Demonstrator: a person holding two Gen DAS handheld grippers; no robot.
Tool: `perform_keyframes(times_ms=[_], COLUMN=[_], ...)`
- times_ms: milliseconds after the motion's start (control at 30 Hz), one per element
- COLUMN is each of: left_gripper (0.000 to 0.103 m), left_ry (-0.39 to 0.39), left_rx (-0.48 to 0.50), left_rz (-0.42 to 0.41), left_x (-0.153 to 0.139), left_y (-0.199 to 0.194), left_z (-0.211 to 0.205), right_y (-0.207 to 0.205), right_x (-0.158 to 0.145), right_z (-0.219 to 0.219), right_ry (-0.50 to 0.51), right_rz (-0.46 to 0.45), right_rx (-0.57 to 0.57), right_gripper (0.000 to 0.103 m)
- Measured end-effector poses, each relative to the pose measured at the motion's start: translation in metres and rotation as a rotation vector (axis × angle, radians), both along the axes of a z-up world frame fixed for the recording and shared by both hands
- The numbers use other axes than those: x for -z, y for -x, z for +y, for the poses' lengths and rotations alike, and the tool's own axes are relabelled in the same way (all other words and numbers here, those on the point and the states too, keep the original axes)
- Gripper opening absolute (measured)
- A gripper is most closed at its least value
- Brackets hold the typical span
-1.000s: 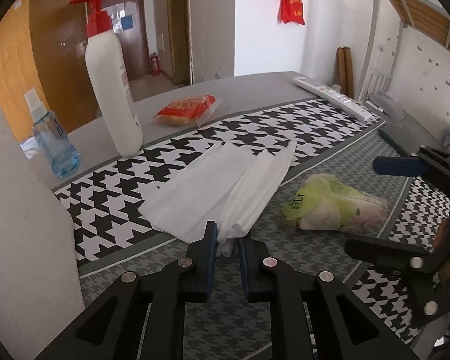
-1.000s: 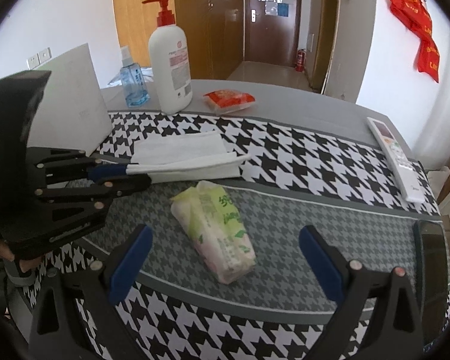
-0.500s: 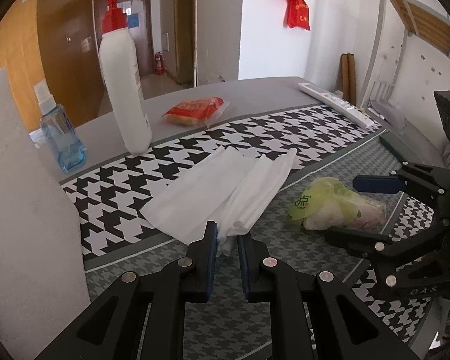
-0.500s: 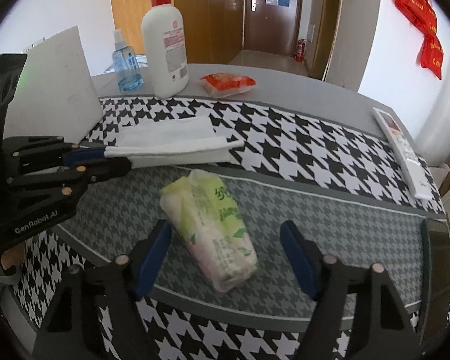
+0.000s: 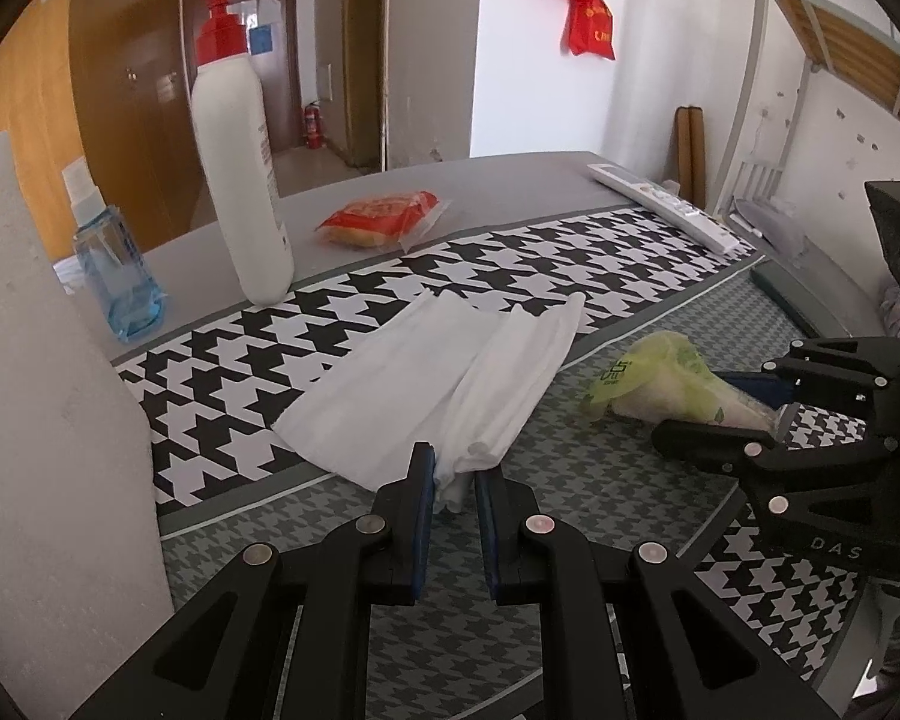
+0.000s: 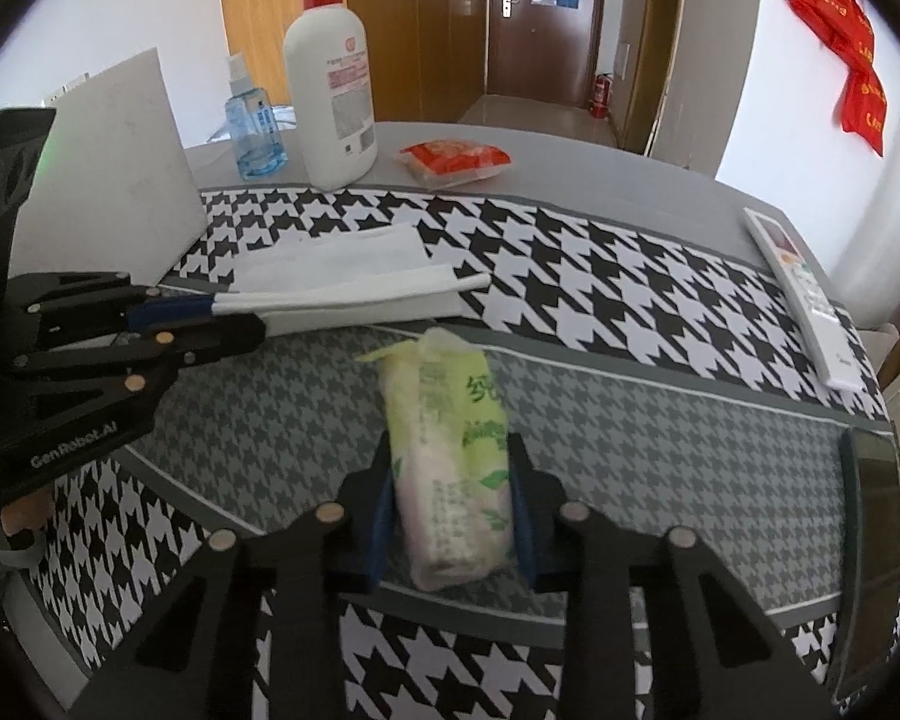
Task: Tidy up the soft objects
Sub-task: 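Grasp the green-printed wrapped tissue roll with right gripper while left holds napkins, then lift the napkins with left gripper while right gripper lifts the tissue roll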
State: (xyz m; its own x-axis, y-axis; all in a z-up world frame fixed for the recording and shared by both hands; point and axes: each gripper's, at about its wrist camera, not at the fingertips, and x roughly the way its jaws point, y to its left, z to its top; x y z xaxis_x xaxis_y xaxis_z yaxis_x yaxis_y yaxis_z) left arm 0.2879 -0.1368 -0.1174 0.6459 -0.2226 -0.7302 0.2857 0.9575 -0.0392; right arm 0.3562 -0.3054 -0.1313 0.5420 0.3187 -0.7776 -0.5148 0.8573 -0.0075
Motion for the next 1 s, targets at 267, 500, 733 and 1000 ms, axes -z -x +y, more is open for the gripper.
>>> perform_keyframes(times_ms=[267, 500, 733, 1000], left_gripper=[0.015, 0.012, 0.011, 0.005], left_ry=[0.002, 0.011, 0.022, 0.039], left_rx=[-0.013, 0.007, 0.01, 0.042], left_rz=[-0.01, -0.037, -0.048, -0.083], left_x=[-0.002, -0.008, -0.013, -0.024], left_y=[0.002, 0.008, 0.012, 0.026], left_z=[0.001, -0.002, -0.002, -0.001], right_y=[0.011, 0.019, 0.024, 0.034], right_x=[-0.007, -0.011, -0.018, -0.028], right_z=[-0.003, -0.007, -0.01, -0.019], right_ry=[-0.011, -0.026, -0.034, -0.065], right_rz=[-0.012, -0.014, -0.028, -0.059], right_rx=[-0.002, 0.004, 0.025, 0.058], right_gripper=[0.034, 0.033, 0.033, 0.033])
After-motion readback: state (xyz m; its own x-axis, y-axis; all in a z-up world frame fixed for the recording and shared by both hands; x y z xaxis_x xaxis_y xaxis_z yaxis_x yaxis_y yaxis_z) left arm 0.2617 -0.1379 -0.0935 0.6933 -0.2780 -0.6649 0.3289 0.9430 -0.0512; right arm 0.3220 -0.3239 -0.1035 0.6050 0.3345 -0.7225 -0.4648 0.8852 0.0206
